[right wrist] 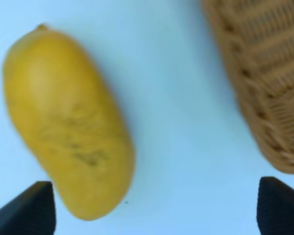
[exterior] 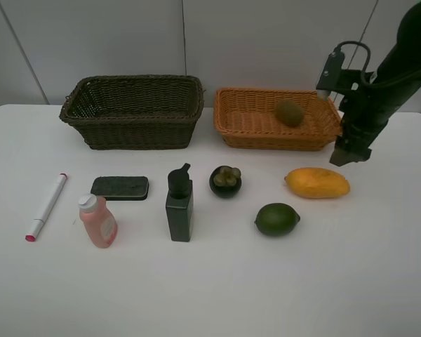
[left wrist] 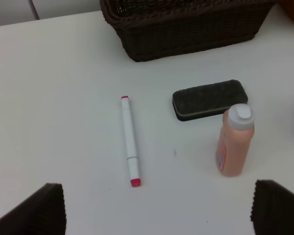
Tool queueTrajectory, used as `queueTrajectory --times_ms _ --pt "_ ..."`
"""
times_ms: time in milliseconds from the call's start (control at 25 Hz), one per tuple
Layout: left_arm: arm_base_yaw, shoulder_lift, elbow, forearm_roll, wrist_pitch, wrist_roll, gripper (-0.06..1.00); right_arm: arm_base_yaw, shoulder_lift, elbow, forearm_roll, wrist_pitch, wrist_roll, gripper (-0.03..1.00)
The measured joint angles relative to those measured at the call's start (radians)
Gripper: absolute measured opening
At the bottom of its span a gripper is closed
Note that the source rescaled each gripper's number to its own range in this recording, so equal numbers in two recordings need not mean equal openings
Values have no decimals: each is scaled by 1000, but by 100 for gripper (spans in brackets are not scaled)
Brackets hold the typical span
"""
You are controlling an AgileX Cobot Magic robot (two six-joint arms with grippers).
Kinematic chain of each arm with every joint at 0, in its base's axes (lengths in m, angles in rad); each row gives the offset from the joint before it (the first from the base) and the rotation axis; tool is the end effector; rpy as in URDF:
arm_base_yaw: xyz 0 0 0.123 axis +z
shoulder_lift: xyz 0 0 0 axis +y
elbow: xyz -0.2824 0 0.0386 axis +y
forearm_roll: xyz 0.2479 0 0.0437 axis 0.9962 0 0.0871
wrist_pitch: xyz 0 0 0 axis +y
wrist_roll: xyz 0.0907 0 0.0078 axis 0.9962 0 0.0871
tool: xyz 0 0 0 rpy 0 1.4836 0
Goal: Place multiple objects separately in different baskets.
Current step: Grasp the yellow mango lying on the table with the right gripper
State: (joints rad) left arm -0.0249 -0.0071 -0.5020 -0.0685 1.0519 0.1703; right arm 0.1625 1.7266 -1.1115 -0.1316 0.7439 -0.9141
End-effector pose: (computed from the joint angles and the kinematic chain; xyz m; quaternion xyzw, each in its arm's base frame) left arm -0.0060 -0.0053 0.2786 0.0840 0.8439 0.0043 0.5299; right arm 0.3335 0.0465 0.2021 -0.5412 0.8260 -0.1022 0.1194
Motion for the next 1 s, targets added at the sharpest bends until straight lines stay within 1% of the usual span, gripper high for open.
queueTrajectory --times_ms 120,200,520,1000 --pt "0 0 0 0 0 0 100 8 4 39 2 -13 -61 97" --pt "0 0 0 0 0 0 100 8 19 44 2 -17 -78 97" --pt "0 0 0 0 0 0 100 41 123 44 29 -32 -84 97" --pt "0 0 0 0 0 0 100 43 220 44 40 -82 -86 97"
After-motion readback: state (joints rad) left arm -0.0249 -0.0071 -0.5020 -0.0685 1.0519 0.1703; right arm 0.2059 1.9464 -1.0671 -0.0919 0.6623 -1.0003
